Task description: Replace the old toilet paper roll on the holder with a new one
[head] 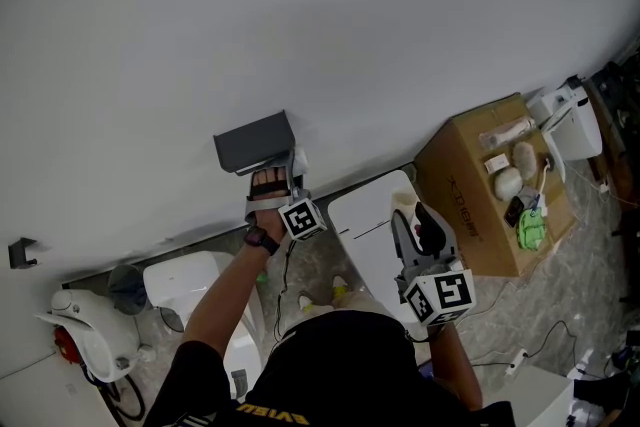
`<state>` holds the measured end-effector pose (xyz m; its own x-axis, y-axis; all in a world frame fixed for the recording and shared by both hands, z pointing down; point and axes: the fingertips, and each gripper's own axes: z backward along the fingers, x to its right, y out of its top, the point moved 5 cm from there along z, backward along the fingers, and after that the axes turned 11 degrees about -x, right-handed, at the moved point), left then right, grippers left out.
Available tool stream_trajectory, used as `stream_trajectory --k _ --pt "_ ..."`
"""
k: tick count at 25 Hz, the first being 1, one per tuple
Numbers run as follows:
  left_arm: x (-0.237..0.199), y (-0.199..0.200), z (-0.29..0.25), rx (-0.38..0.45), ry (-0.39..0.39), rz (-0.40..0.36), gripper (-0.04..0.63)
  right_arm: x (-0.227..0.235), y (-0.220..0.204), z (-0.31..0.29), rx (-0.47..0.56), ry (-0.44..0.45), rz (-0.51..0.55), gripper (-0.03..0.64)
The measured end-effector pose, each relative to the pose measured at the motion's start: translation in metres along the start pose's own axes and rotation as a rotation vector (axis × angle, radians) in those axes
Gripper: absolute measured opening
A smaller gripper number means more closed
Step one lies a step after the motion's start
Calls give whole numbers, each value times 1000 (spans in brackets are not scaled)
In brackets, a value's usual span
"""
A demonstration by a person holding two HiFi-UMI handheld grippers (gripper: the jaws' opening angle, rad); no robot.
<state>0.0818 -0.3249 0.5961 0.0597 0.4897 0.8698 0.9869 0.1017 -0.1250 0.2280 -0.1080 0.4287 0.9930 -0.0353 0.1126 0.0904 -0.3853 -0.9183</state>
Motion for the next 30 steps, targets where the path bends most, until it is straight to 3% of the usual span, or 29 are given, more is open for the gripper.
stream_trajectory --k 15,21,24,27,30 --pt "-3 -55 5 -95 1 14 273 -24 5 -19 15 88 14 153" --pt "-3 -61 6 -97 10 5 273 -27 4 -24 11 107 10 153" --pt "-3 -60 7 -74 -10 44 276 -28 5 -24 15 105 9 153" --pt "0 -61 8 -51 -21 82 335 -26 4 -24 13 101 3 153" --pt "2 -60 11 -36 -5 74 369 -24 3 -26 9 97 1 153"
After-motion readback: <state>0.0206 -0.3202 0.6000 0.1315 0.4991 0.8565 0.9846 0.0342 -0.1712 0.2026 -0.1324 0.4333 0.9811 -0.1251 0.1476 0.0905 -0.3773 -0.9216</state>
